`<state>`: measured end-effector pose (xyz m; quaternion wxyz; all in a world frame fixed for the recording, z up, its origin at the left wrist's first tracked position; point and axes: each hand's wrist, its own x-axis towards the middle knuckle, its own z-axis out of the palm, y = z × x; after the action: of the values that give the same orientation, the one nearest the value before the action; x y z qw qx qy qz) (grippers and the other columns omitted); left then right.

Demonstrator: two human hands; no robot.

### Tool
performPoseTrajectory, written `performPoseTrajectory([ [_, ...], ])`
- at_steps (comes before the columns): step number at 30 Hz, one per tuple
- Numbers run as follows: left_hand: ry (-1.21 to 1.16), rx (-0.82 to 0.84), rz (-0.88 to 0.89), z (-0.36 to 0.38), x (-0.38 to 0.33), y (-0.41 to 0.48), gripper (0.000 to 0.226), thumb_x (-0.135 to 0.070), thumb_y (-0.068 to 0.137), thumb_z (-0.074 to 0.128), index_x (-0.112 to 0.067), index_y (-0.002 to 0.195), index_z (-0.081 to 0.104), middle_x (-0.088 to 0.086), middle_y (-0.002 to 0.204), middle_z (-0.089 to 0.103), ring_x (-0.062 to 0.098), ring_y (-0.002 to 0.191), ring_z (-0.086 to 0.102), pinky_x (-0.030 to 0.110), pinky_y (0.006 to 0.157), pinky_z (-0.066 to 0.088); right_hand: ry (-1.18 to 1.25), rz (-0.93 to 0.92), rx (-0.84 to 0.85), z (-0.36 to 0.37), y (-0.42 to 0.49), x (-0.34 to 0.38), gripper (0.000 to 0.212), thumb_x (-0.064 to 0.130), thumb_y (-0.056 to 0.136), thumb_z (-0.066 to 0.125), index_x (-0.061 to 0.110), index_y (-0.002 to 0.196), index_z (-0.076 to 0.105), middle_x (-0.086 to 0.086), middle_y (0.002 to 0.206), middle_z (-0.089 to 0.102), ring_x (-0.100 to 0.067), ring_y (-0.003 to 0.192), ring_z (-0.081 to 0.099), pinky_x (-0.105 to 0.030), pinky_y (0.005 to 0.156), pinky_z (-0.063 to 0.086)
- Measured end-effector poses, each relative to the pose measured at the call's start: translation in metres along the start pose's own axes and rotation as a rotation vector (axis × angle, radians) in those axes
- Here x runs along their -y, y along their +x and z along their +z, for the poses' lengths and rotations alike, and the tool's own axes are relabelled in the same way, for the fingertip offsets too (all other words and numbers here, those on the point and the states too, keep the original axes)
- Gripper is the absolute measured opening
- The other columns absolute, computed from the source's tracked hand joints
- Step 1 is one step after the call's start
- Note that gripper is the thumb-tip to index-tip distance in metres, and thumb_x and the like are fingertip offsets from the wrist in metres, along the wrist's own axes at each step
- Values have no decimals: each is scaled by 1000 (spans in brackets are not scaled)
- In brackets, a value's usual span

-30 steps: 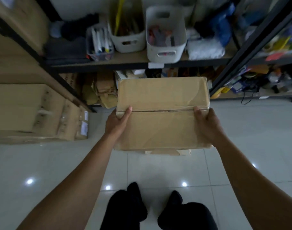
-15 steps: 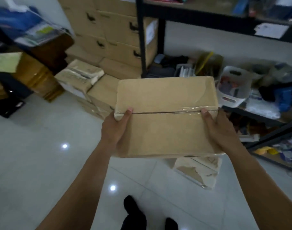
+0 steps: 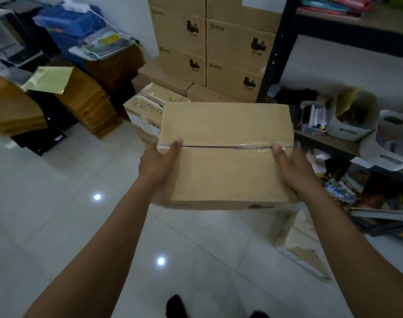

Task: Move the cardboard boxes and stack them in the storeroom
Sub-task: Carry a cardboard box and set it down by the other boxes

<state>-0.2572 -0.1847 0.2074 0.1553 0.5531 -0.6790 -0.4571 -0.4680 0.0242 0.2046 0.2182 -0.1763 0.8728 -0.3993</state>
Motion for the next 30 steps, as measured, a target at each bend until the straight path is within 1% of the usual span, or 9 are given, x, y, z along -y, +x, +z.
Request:
performPoseTrajectory([
  [5,58,61,42,-25,7,81,69,-72,81,53,-20,126,57,6,115,65,30,101,62,44,91,52,49,45,-42,62,29,24,69,62,92,39,17,143,37,-7,141,48,-30,128,46,-37,101,36],
  [8,87,86,90,-21,5,134,63,-67,85,54,-21,127,58,6,117,65,29,105,61,40,91,50,56,100,-65,92,61,30,68,60,93,39,18,146,32,-7,144,46,-30,128,46,-35,101,35],
  [11,89,140,129,-7,-2,191,57,-61,87,56,-18,124,60,6,116,65,28,107,61,33,84,46,48,137,-94,121,103,33,74,66,90,36,15,142,39,-9,140,51,-30,124,50,-34,97,38],
  [13,98,161,115,6,-10,235,55,-56,88,57,-16,125,60,7,119,64,28,110,59,30,83,43,47,185,-103,138,139,36,73,65,91,37,11,140,41,-12,138,51,-31,123,50,-35,97,38],
  [17,102,212,88,32,-24,316,58,-57,86,60,-14,126,60,10,121,64,31,113,59,36,94,47,53,234,-132,165,201,50,63,56,95,39,12,140,42,-11,138,51,-31,124,49,-34,96,37],
  [20,128,269,64,50,-32,368,60,-59,85,59,-13,125,60,5,114,65,26,106,60,36,92,48,7,316,-161,183,245,55,68,58,95,37,8,142,36,-15,141,48,-34,126,46,-40,102,37],
  [24,196,360,83,71,-43,430,57,-57,88,56,-17,129,57,7,119,63,28,111,58,32,88,45,44,444,-219,207,291,62,71,58,94,39,6,143,32,-17,143,44,-36,130,42,-44,107,35],
  [28,213,475,133,88,-45,480,45,-46,94,53,-21,131,52,7,120,61,29,113,57,33,89,45,77,533,-259,234,318,60,67,54,96,41,8,144,31,-17,145,42,-35,131,41,-41,106,32],
  [30,195,506,151,96,-45,495,46,-39,96,53,-21,138,48,7,131,55,27,121,52,30,94,41,94,561,-271,246,323,58,64,52,96,41,13,145,30,-16,144,43,-36,130,42,-41,105,33],
])
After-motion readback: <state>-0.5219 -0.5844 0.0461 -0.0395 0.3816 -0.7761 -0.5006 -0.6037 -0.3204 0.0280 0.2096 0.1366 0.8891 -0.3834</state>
